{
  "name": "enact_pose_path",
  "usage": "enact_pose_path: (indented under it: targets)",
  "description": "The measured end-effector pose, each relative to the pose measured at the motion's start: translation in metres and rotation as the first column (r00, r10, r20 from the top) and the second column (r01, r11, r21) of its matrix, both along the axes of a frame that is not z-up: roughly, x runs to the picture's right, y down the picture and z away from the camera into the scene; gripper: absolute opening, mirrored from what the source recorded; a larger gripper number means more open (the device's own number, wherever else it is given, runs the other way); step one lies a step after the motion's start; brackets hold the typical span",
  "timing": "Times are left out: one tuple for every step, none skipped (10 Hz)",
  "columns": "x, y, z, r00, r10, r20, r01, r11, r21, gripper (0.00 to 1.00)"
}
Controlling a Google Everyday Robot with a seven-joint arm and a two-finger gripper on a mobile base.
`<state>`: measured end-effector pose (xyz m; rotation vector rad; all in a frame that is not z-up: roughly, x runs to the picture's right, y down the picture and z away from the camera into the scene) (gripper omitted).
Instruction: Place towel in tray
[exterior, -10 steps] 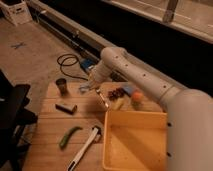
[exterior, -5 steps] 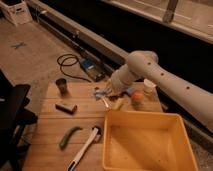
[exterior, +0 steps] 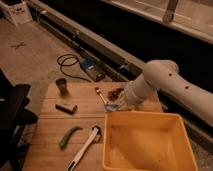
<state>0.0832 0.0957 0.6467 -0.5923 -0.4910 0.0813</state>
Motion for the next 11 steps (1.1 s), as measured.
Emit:
enact_pose_path:
  targets:
    - [0.008, 0.012, -0.002, 0.999, 0.023, -0.025, -0.024, 0.9992, -0.032, 0.00]
    - [0.018, 0.029, -0.003, 0.997, 0.049, -0.057, -0.053, 0.9960, -0.072, 0.00]
    - [0.025, 0.043, 0.000, 0.994, 0.075, -0.082, -0.083, 0.9909, -0.106, 0.01]
    - [0.029, 0.054, 0.006, 0.991, 0.094, -0.096, -0.106, 0.9858, -0.130, 0.04]
    - [0.029, 0.055, 0.007, 0.991, 0.097, -0.097, -0.109, 0.9851, -0.132, 0.04]
    - [0.028, 0.055, 0.007, 0.991, 0.096, -0.096, -0.108, 0.9852, -0.133, 0.04]
    - [0.028, 0.055, 0.008, 0.991, 0.096, -0.096, -0.108, 0.9853, -0.133, 0.04]
    - [0.029, 0.055, 0.008, 0.991, 0.097, -0.097, -0.110, 0.9851, -0.133, 0.04]
    - [0.029, 0.055, 0.007, 0.990, 0.098, -0.098, -0.110, 0.9850, -0.133, 0.04]
    - [0.029, 0.055, 0.008, 0.990, 0.097, -0.097, -0.110, 0.9850, -0.133, 0.04]
    - [0.029, 0.055, 0.008, 0.991, 0.097, -0.097, -0.109, 0.9851, -0.133, 0.04]
